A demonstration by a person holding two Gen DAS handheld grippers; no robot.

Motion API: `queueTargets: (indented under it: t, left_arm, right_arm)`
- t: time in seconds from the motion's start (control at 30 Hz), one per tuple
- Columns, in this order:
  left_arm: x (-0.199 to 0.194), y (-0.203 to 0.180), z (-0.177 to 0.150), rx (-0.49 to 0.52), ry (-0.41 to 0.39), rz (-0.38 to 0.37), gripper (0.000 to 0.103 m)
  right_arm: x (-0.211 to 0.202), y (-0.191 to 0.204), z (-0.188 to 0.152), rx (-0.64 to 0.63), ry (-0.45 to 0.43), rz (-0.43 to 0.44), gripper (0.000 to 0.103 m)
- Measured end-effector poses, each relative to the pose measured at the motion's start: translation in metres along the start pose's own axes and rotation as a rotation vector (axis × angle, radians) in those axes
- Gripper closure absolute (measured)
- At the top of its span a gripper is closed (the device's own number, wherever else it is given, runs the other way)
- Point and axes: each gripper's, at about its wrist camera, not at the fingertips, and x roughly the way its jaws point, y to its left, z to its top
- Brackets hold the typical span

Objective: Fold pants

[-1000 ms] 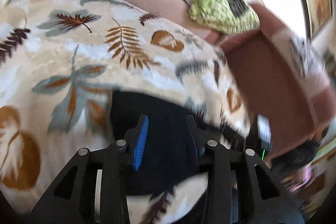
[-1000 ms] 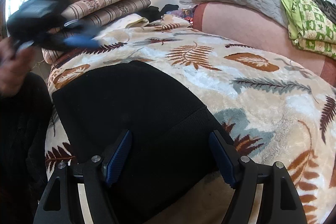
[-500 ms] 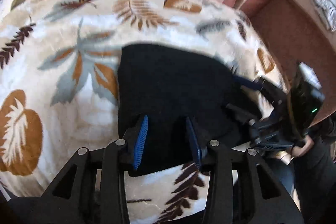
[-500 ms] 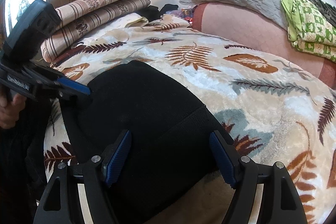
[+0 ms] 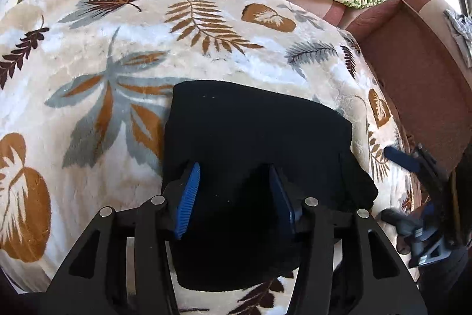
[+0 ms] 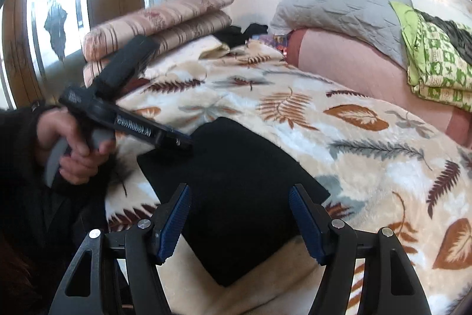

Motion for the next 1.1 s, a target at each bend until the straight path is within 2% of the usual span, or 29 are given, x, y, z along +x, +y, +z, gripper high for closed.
queueTargets:
  t: [0.03, 0.07, 0.1, 0.13, 0.2, 0.33, 0.4, 0.47, 0.53, 0.57, 0.63, 0.67, 0.7, 0.73, 0.87, 1.0, 1.1]
  left_arm:
    - [0.0, -0.001, 0.0, 0.004, -0.005, 0.002, 0.054]
    - [0.0, -0.002, -0.001, 0.009, -0.007, 0.004, 0.054]
    - [0.0, -0.003, -0.001, 0.016, -0.009, 0.006, 0.054]
    - [-0.001, -0.004, -0.003, 0.023, -0.019, 0.01, 0.054]
    - [-0.003, -0.005, -0.004, 0.031, -0.028, 0.015, 0.054]
    - [-0.003, -0.005, -0.004, 0.035, -0.039, 0.026, 0.053]
    - [-0.002, -0.006, -0.004, 0.036, -0.042, 0.029, 0.053]
    - [-0.002, -0.006, -0.004, 0.034, -0.044, 0.029, 0.053]
    - [-0.002, -0.006, -0.004, 0.034, -0.045, 0.03, 0.053]
    - [-0.002, -0.006, -0.004, 0.035, -0.045, 0.029, 0.053]
    - [-0.003, -0.006, -0.003, 0.035, -0.048, 0.023, 0.053]
    - [-0.004, -0.006, -0.004, 0.035, -0.051, 0.012, 0.053]
    - [-0.006, -0.007, -0.004, 0.039, -0.06, 0.017, 0.053]
    - [-0.01, -0.007, -0.004, 0.035, -0.083, 0.005, 0.053]
    - [-0.028, -0.002, 0.005, -0.013, -0.183, -0.068, 0.053]
    - [-0.022, 0.002, 0.029, -0.082, -0.147, -0.114, 0.053]
    - [-0.015, -0.004, 0.045, -0.078, -0.106, -0.159, 0.053]
  right_arm:
    - [0.007, 0.0, -0.005, -0.003, 0.043, -0.002, 0.036]
    - [0.027, 0.004, -0.021, -0.032, 0.158, -0.02, 0.036]
    - [0.036, 0.006, -0.032, -0.055, 0.21, -0.033, 0.035]
    - [0.035, 0.005, -0.039, -0.035, 0.2, -0.013, 0.035]
    - [0.027, 0.003, -0.038, -0.012, 0.188, -0.029, 0.035]
    - [0.006, 0.009, -0.017, -0.047, 0.175, -0.026, 0.035]
    - [-0.011, 0.01, 0.006, -0.066, 0.108, -0.014, 0.035]
    - [-0.019, 0.006, 0.025, -0.031, 0.023, -0.001, 0.035]
    - [-0.012, 0.0, 0.035, 0.004, -0.024, 0.019, 0.035]
    - [0.0, -0.002, 0.033, 0.009, -0.013, 0.018, 0.035]
    - [0.037, -0.004, 0.015, 0.01, 0.108, 0.015, 0.034]
    - [0.059, -0.004, -0.006, -0.001, 0.177, -0.004, 0.032]
    - [0.053, -0.004, -0.008, 0.014, 0.096, 0.001, 0.031]
    - [0.05, -0.009, -0.012, 0.054, 0.072, 0.019, 0.031]
    - [0.048, -0.004, -0.013, 0.03, 0.064, -0.007, 0.031]
    - [0.042, -0.007, 0.002, 0.025, 0.1, 0.007, 0.034]
    - [0.031, -0.012, 0.026, 0.008, 0.009, -0.005, 0.034]
